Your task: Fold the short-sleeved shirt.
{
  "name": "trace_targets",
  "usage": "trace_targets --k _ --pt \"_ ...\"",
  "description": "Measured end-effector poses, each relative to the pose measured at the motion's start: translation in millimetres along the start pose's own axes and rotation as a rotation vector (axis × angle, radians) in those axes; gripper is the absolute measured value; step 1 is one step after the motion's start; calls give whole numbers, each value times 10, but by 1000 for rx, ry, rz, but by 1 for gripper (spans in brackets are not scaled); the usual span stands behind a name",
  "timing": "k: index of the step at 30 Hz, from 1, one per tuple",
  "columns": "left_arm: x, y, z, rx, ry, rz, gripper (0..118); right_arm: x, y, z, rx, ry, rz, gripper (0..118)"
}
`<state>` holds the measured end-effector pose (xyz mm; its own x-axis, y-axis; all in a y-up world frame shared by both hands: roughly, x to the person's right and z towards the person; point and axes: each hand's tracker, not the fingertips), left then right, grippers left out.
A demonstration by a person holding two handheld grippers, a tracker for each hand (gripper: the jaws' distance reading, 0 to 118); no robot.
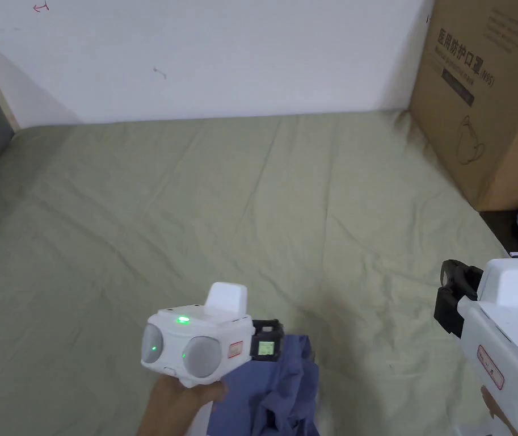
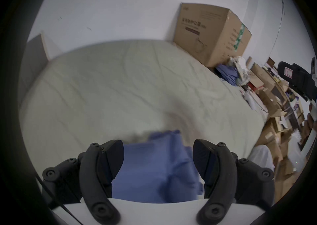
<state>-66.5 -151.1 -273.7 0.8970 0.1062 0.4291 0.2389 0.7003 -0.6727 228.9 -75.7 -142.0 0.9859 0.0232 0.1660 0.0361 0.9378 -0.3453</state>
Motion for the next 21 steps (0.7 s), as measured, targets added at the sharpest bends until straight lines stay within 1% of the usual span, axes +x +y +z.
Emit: trace_targets --k 4,5,6,8,9,10,11,13,19,21 --pt "-224 -201 -70 15 71 -12 87 -18 8 12 2 5 1 0" --pt "-267 -265 -111 17 75 -16 82 -21 7 14 2 6 2 0" --pt "-298 -335 -123 25 80 -18 74 -22 7 17 1 6 4 0" --pt "-342 -487 -150 53 64 -21 35 -66 43 73 1 5 5 0" --pt "-341 -544 -170 55 57 -18 18 -68 46 78 0 4 4 0" --pt "-325 -593 -193 55 51 -18 5 -68 47 81 -1 3 5 0" --pt "-308 -648 -211 55 50 -20 2 -75 58 95 -2 2 6 0" --pt "-262 -727 -246 60 9 -22 0 -77 67 111 -3 -1 9 0" --pt "87 -868 -407 29 -87 -32 0 3 33 95 -6 -10 10 0" --pt "281 -891 -467 11 -108 -73 0 38 19 98 -8 -14 10 0"
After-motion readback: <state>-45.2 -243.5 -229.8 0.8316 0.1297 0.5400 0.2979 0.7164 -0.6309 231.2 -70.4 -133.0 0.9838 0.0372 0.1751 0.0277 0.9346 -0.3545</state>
